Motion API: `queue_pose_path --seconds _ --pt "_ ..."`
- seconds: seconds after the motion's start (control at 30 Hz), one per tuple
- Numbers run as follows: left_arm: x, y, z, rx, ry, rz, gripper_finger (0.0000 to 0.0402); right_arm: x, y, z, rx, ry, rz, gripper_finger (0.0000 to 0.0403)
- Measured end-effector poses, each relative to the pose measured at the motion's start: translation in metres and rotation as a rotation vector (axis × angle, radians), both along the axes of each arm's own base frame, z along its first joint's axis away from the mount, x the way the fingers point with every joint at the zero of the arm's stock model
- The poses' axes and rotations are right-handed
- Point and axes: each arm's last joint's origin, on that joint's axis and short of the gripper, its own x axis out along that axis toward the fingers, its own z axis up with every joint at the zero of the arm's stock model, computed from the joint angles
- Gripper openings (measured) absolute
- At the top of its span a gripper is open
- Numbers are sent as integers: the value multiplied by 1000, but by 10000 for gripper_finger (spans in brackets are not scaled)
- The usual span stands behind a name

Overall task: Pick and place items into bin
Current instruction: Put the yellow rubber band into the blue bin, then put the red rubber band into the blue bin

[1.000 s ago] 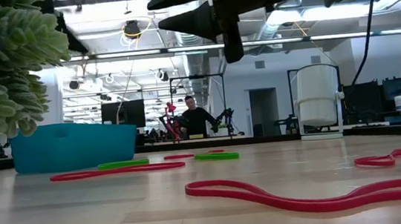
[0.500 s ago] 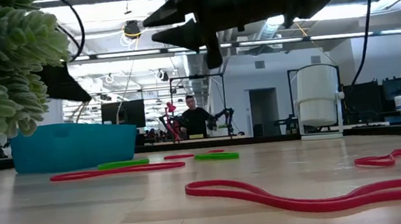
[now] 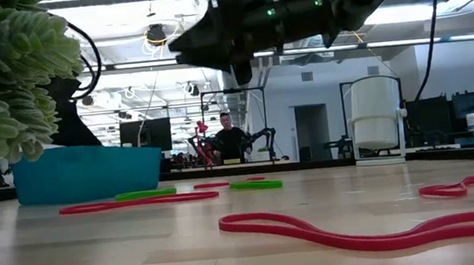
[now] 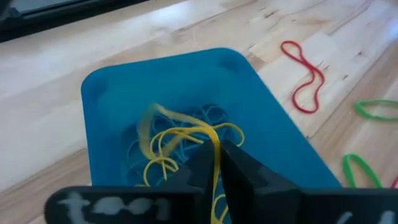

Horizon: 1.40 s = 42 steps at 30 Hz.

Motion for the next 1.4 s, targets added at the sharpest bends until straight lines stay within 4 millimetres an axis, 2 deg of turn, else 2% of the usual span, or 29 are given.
queue_pose_path --seconds 0.13,0.37,0.5,0.7,0.83,1.1,1.23,1.4 --pt "1 0 -2 1 13 7 48 -1 -5 -6 -13 68 43 129" --pt "1 0 -4 -14 5 29 106 -9 -14 -29 -27 314 28 129" --pt "5 0 1 1 -65 58 124 -14 -18 -36 -24 403 18 129" --pt "18 4 24 99 -165 95 129 -18 -29 -43 -141 482 48 129" --pt "25 10 36 111 -173 63 130 -20 -41 -44 -110 488 82 128" --pt "28 21 43 144 -149 88 130 -23 -56 -46 -89 504 63 108" --pt "29 23 42 130 -145 78 130 -18 -56 -66 -82 544 68 98" --pt "29 24 42 118 -138 60 130 -1 -59 -86 -73 593 73 92"
